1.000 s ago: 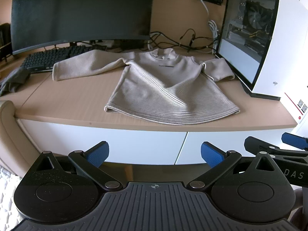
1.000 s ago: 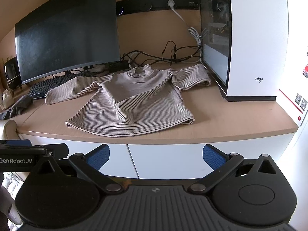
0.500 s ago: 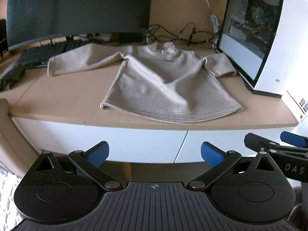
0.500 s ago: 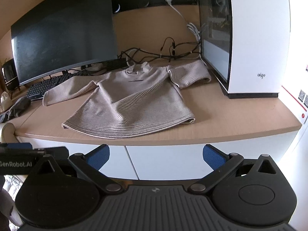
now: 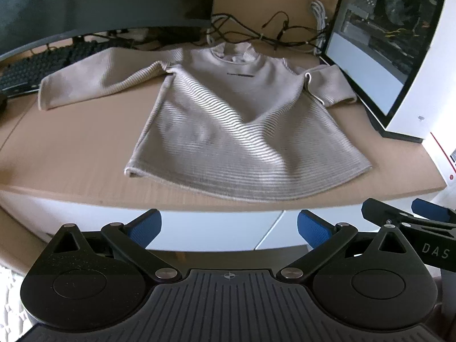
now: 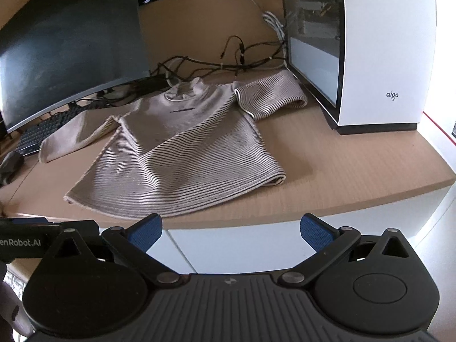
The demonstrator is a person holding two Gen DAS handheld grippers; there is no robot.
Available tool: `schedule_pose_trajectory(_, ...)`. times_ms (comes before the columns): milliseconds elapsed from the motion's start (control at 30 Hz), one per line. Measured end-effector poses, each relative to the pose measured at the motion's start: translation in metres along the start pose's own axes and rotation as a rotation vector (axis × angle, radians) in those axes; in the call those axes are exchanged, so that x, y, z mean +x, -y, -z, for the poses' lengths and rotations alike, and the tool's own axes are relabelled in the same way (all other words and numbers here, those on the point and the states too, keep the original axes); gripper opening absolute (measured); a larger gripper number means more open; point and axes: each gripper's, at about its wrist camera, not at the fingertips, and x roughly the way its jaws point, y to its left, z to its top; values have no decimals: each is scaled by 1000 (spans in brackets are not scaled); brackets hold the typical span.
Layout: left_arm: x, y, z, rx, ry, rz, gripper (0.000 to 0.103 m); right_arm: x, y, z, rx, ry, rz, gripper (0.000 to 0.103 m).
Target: Fold clothes
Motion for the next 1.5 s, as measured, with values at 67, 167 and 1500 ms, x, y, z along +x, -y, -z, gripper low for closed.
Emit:
schedule_pose_trajectory(67, 8, -5, -10, -3, -14, 9, 103, 9, -2, -7, 5, -15, 6, 103)
schedule_pose_trajectory(167, 20, -15, -27, -5, -24, 18, 103, 24, -8, -20, 9, -26, 9, 103)
schedule_pose_trajectory(1500, 92, -94, -124, -150, 3, 162, 103, 134, -49, -136, -44, -40, 15, 103)
